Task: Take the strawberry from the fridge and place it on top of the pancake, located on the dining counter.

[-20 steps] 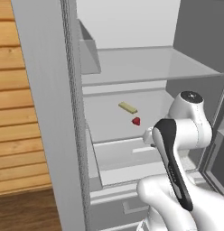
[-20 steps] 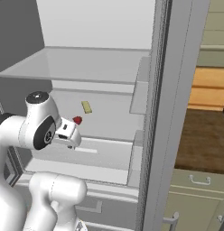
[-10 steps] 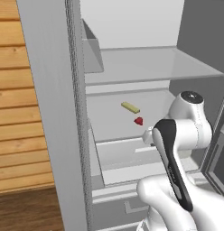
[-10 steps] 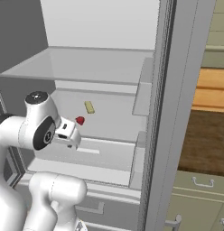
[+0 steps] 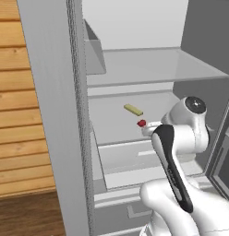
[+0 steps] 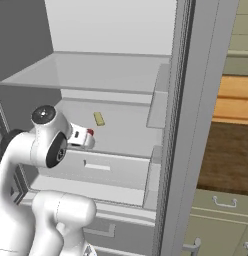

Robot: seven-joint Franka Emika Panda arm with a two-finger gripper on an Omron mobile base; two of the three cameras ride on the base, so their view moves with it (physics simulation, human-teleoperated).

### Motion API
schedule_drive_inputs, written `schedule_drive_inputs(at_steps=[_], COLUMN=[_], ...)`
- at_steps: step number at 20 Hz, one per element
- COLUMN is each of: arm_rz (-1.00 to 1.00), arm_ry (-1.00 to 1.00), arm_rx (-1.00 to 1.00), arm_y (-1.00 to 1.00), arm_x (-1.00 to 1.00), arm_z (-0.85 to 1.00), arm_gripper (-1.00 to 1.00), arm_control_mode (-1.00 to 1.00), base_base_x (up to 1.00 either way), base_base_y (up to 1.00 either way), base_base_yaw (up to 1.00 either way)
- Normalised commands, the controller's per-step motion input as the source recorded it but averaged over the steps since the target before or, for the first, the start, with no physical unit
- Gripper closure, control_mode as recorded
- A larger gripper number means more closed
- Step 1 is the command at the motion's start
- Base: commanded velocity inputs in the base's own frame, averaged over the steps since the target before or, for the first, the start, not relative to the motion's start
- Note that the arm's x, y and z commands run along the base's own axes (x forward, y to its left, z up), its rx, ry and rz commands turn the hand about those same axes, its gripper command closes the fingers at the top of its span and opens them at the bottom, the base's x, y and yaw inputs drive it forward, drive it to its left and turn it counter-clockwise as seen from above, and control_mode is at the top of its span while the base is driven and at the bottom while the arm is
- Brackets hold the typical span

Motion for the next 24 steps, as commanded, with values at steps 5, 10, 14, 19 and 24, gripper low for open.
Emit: schedule_drive_inputs(at_steps=[5, 10, 14, 19, 24], arm_rz=[0.00, 0.00, 0.01, 0.03, 0.04], arm_ry=[-0.01, 0.00, 0.08, 0.06, 0.00], arm_rx=[-0.01, -0.01, -0.04, -0.01, 0.00], arm_y=[-0.02, 0.00, 0.00, 0.00, 0.00], arm_x=[0.81, 0.65, 0.31, 0.36, 0.42], arm_z=[0.14, -0.08, -0.21, -0.18, -0.24], arm_gripper=[-1.00, -1.00, -1.00, -1.00, -1.00], arm_control_mode=[-1.00, -1.00, -1.00, -1.00, -1.00], base_base_x=[0.00, 0.00, 0.00, 0.00, 0.00], base_base_y=[0.00, 0.00, 0.00, 0.00, 0.00], base_base_yaw=[0.00, 0.00, 0.00, 0.00, 0.00])
